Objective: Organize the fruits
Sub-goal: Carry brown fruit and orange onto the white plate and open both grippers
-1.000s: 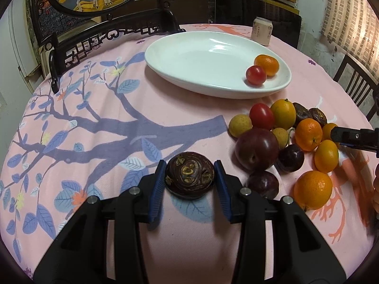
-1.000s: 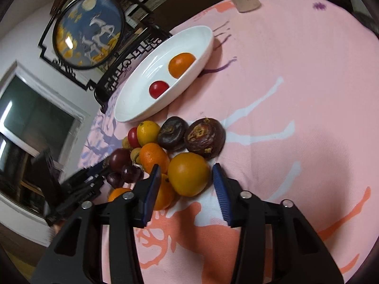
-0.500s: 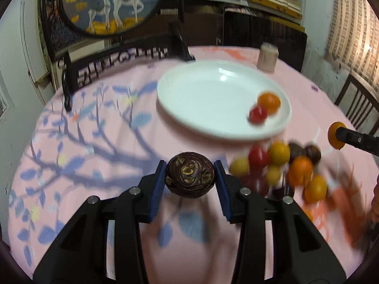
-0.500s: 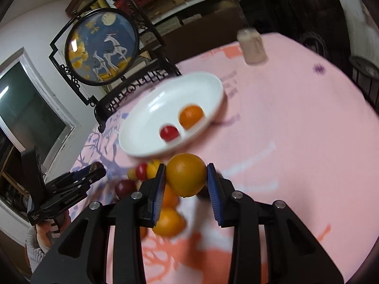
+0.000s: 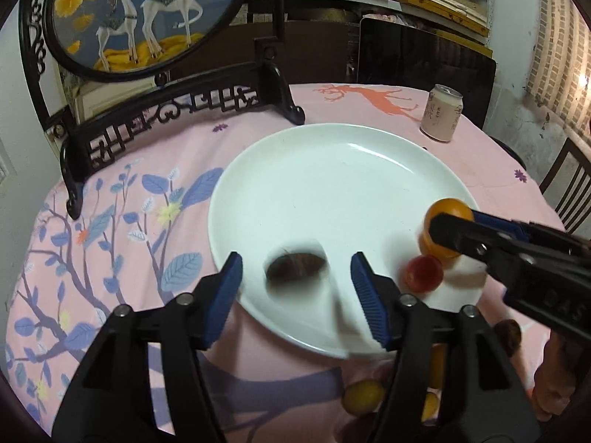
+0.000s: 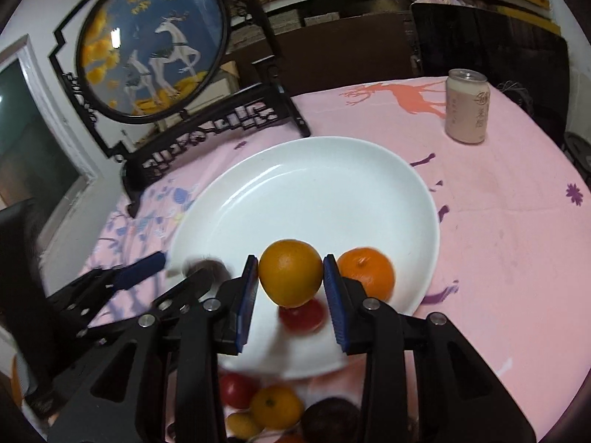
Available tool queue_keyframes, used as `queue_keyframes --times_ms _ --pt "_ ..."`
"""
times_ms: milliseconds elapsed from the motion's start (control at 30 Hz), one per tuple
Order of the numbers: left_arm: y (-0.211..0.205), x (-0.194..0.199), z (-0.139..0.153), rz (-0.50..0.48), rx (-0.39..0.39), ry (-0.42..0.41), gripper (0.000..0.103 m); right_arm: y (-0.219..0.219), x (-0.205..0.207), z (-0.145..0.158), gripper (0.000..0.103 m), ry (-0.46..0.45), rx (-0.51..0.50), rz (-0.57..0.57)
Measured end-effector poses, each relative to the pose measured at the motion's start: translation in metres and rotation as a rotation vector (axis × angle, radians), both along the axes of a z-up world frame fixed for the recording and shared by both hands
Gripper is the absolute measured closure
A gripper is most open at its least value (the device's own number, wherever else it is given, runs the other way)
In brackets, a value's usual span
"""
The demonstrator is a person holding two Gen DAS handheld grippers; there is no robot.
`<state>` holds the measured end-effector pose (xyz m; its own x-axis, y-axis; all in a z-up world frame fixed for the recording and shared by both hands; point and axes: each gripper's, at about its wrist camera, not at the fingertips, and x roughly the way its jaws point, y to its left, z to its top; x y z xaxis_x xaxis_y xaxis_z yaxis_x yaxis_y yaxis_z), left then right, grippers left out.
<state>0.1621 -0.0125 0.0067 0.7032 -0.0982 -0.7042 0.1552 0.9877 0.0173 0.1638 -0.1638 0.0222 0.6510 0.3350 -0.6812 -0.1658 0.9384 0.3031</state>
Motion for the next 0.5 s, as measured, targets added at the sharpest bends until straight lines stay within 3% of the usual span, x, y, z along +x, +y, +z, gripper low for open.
queue_keyframes --times_ms 67,300,500 --pt "0.000 -0.002 0.002 -0.010 -0.003 -0.005 0.037 -0.004 -0.002 0.001 0.055 -0.019 0.005 0.003" --pt "0.012 -0.021 0.004 0.008 -0.006 -0.022 0.031 -0.022 -0.025 0.014 0.055 -0.059 0.059 -0.006" --pt "0.030 -0.054 0.000 0.026 -0.036 -0.013 0.028 -0.045 -0.074 0.014 0.055 -0.082 0.068 -0.029"
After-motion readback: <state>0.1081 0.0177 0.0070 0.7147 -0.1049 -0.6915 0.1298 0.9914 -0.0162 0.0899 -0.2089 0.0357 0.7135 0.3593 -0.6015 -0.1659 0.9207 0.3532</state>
